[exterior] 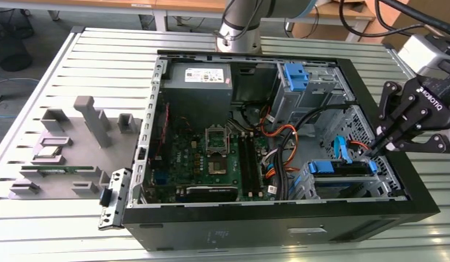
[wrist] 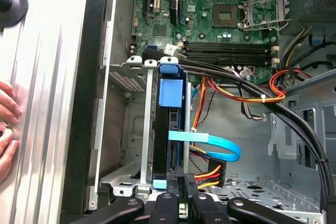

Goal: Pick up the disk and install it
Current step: 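Insert the second disk wire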

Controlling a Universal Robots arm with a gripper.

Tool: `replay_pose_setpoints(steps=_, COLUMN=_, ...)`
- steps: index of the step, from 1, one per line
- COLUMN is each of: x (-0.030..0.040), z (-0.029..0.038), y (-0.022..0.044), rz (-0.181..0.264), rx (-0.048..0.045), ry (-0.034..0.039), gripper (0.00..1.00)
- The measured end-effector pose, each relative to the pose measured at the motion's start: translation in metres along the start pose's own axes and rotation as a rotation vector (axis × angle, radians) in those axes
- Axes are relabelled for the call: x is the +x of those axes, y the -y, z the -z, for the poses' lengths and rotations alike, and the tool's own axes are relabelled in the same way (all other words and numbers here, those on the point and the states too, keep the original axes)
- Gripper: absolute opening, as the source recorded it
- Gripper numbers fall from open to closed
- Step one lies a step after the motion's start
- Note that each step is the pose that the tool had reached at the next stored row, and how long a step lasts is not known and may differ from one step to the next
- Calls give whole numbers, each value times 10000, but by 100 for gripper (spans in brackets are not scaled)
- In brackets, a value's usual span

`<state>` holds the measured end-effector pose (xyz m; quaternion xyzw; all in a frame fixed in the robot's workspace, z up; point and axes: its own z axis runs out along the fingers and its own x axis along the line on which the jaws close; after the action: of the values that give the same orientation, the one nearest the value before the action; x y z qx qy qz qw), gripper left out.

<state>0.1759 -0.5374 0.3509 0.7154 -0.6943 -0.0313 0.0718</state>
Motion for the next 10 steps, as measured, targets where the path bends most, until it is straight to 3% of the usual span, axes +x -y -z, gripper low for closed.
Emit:
replay_pose_setpoints(steps=4, x=-3, z=-14, y=-84, rz=-23, rx=379, ry=-10, gripper=16)
replay_pose_setpoints(steps=10, x=-5, z=-42, y=-229, rz=-37, rx=624, ry=-16, gripper=16)
